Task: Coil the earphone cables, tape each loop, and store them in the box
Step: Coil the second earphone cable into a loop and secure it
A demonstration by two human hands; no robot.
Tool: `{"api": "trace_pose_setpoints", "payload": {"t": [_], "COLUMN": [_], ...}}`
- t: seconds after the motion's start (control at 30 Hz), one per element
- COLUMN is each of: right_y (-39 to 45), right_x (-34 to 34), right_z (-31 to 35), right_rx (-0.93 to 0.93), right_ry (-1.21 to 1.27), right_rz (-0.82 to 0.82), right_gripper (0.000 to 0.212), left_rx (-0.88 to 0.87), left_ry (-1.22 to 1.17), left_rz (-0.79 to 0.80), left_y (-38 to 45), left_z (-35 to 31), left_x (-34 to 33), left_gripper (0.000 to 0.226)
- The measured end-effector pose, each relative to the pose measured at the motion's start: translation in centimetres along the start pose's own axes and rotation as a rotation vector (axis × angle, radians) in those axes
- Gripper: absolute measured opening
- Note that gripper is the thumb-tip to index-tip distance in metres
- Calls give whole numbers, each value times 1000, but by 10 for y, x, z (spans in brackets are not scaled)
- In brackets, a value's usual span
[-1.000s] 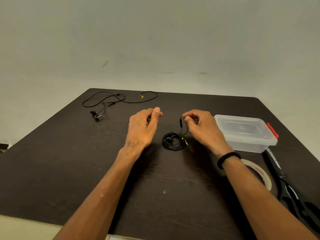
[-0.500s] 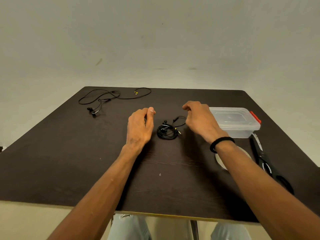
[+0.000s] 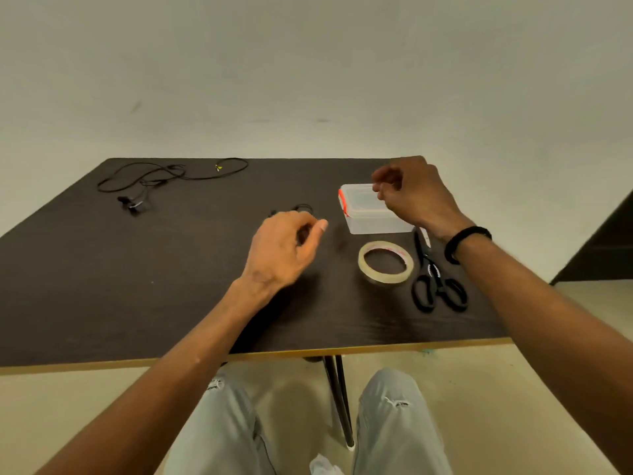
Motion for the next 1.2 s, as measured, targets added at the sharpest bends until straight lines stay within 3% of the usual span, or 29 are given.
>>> {"api": "trace_pose_setpoints", "payload": {"t": [0.13, 0.27, 0.43, 0.57, 0.67, 0.77, 0.87, 1.0, 1.2], "right_y": [-34, -75, -121, -130, -129, -129, -126, -119, -113], "right_x": [25, 40, 34, 24, 11, -11, -20, -21, -11], "right_z": [-24, -41, -47, -44, -32, -19, -17, -17, -30], "right_rx": [-102, -214, -323, -223, -30, 33, 37, 71, 71], "right_ry": [-140, -189, -265, -232, -197, -203, -222, -47, 97], "right_rz": [68, 104, 227, 154, 153, 241, 236, 277, 274], "right_gripper": [16, 12, 43, 40, 48, 61, 48, 19, 23], "left_rx": [-52, 93, 107, 69, 56, 13, -16, -52, -48], "left_ry": [-18, 7, 185, 248, 171, 126, 105, 53, -99], "left_rz": [206, 299, 504, 651, 653, 653, 664, 650, 568], "left_y": [-16, -9, 13, 22, 19, 14, 11, 10, 11], "left_z": [-45, -48, -42, -51, -53, -52, -49, -42, -40], "left_x": [-21, -43, -59, -66, -68, -66, -60, -55, -49], "left_gripper": [27, 29, 48, 44, 35, 28, 22, 19, 12]}}
Point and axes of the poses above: each hand's wrist, its own y-axis towards the middle knuckle, its own x-axis out of the back of the hand, z = x × y, the point moved 3 cm from there along y, towards the middle knuckle, and after that the axes turned 8 degrees about x, right-handed, at the moved point
